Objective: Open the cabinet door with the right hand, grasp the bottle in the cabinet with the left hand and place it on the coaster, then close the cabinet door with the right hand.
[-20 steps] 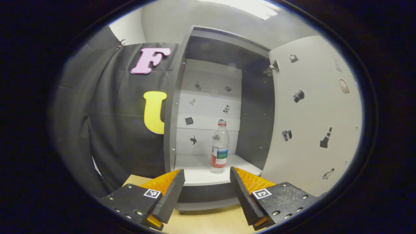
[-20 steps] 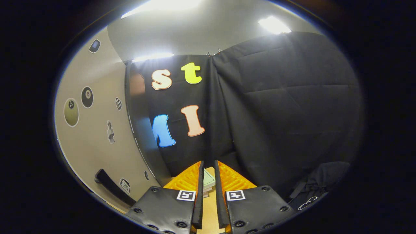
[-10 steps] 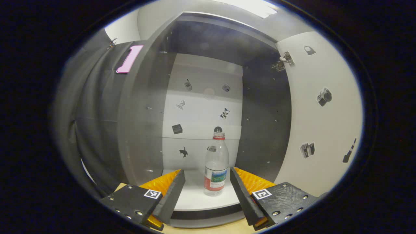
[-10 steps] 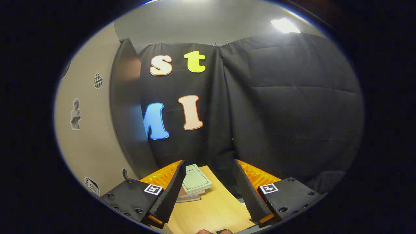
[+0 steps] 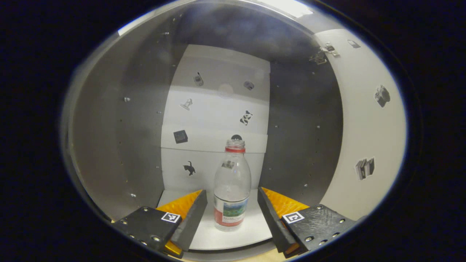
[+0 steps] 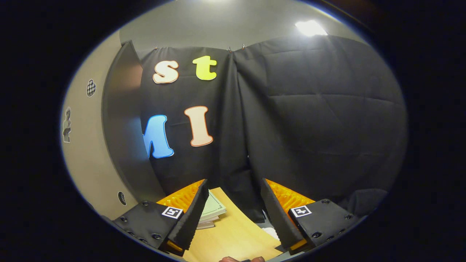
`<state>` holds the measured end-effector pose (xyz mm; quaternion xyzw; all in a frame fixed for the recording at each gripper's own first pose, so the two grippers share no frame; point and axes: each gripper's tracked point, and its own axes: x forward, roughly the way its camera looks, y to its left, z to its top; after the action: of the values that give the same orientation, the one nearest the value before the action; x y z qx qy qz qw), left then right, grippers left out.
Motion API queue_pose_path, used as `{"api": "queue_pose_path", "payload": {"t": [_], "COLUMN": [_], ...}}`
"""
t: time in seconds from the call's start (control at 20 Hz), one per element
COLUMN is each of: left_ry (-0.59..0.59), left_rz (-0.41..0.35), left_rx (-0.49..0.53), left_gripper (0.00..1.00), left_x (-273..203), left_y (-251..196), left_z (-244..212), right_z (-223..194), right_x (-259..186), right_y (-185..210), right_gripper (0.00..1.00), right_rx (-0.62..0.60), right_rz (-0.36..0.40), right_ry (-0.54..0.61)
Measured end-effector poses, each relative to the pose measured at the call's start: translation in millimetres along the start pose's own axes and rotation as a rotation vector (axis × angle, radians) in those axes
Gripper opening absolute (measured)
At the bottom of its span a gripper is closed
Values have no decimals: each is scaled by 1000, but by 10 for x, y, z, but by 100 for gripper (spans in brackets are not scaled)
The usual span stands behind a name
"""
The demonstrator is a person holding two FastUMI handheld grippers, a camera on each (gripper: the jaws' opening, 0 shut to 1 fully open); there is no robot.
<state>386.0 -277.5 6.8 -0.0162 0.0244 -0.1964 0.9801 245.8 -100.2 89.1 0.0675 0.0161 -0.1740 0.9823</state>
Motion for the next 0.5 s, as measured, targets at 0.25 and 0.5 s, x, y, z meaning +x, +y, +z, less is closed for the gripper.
{"api": "queue_pose_path", "payload": {"t": [0.25, 0.5], "left_ry": [28, 23], "left_rz": [1, 26], "left_rx": [4, 59], "left_gripper": [83, 86], "left_x": [228, 402], "left_y": [-37, -25], "left_z": [-133, -125], "right_z": [-96, -236], "right_x": [107, 171], "right_y": [-58, -83], "right_gripper": [92, 92], "right_rx": [26, 38], "right_rz": [1, 2], "right_ry": [34, 82]}}
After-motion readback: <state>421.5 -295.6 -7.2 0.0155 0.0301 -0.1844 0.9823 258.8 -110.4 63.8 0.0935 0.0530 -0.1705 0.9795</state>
